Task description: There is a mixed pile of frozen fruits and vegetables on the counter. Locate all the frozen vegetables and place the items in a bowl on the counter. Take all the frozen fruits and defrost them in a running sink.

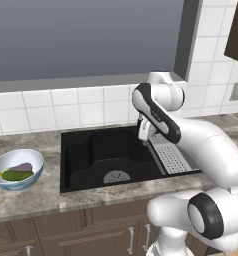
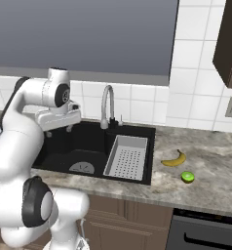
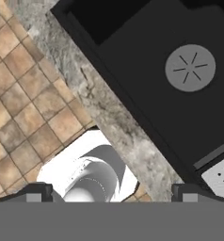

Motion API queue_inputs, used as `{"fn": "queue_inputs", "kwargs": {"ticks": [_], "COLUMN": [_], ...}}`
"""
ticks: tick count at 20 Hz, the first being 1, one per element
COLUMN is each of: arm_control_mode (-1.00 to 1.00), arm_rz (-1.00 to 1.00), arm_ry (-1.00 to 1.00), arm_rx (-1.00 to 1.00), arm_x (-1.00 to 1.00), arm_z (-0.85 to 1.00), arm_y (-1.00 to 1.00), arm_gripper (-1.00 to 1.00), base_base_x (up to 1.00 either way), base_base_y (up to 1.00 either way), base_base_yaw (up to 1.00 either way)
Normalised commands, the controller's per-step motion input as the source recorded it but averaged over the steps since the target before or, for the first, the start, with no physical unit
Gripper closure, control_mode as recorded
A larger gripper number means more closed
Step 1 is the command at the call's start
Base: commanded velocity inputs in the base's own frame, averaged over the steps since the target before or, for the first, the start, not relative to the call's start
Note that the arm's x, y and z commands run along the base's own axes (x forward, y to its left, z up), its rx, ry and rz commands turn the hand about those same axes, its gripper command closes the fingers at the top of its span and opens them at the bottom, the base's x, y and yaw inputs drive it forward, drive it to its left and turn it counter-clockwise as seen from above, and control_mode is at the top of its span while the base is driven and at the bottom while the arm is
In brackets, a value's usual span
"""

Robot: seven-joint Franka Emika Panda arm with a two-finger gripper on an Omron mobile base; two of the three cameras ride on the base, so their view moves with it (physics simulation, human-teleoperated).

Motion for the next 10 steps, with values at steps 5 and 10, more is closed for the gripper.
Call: {"fn": "queue_inputs", "kwargs": {"ticks": [5,10], "arm_control_mode": [-1.0,-1.0], "arm_rz": [-0.3,-0.31], "arm_ry": [0.0,0.0], "arm_rx": [-0.1,-0.11], "arm_x": [-0.01,0.0], "arm_z": [-0.03,0.0], "arm_y": [-0.24,-0.24], "arm_gripper": [-1.0,-1.0], "base_base_x": [0.0,0.0], "base_base_y": [0.0,0.0], "base_base_yaw": [0.0,0.0]}}
